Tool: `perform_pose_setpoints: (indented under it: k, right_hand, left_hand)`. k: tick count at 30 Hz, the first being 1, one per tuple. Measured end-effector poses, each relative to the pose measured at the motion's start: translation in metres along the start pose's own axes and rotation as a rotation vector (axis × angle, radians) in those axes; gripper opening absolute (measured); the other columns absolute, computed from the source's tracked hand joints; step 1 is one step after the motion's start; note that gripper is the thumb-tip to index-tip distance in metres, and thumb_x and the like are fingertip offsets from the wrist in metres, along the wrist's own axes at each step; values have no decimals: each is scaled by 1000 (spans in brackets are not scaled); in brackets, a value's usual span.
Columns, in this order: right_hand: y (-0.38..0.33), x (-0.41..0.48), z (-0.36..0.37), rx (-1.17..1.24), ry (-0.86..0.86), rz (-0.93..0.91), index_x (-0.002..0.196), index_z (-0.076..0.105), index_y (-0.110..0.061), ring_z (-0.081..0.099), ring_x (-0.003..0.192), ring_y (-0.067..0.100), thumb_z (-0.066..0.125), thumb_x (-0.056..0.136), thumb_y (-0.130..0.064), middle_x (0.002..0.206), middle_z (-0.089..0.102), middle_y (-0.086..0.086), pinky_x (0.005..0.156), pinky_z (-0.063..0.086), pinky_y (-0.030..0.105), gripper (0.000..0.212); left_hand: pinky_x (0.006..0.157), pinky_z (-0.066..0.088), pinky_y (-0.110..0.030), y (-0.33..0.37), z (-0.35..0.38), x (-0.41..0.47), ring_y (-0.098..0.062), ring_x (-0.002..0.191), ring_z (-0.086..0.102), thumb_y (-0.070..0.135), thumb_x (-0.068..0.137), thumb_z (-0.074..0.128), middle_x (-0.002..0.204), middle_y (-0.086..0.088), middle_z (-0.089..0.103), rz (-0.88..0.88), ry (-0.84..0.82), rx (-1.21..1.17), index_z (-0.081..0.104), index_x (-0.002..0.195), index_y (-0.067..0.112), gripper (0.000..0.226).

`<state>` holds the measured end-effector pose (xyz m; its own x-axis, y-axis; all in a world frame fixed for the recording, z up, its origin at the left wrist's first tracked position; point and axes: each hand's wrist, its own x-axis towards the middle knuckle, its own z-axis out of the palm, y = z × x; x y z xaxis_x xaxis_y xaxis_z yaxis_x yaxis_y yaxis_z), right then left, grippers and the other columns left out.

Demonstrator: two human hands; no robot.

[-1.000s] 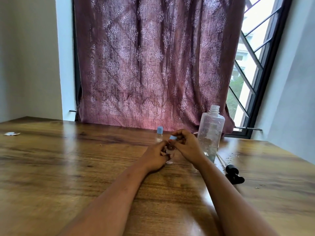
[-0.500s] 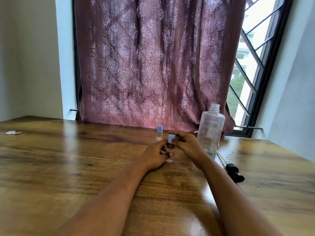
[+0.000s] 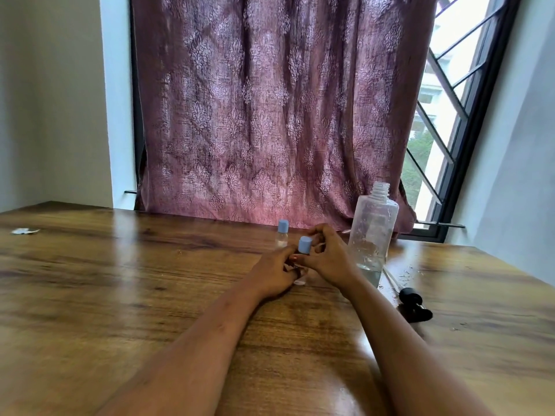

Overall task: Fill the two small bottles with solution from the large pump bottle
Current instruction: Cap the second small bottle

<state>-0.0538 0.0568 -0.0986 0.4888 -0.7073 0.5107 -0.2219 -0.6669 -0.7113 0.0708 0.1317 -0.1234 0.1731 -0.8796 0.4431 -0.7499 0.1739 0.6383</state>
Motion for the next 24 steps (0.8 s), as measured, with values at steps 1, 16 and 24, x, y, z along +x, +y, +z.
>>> perform_pose_setpoints:
  k: [1,16,24]
  right_hand:
    - [-3,-1,0,-4,-5,-15,111,49,-21,50,80,2,86,64,-24,94,53,-12,67,43,19,60]
    - [-6,3,-6,217,355,63,81,57,-18,63,57,20,49,95,-36,61,65,6,66,53,39,24]
    - [-9,3,11,489,-74,59,123,53,-23,58,97,12,42,98,-29,114,60,4,75,50,20,28]
  left_hand:
    - [81,40,-20,0,0,0,-15,97,60,20,85,65,114,-4,65,2,6,-5,54,126,21,43]
    - [86,45,-30,-1,0,1,-17,93,56,27,86,63,101,0,57,-53,-8,27,48,130,22,47]
    - [86,49,-31,-4,1,2,-16,92,60,28,84,64,107,-5,65,-44,1,40,52,126,27,43]
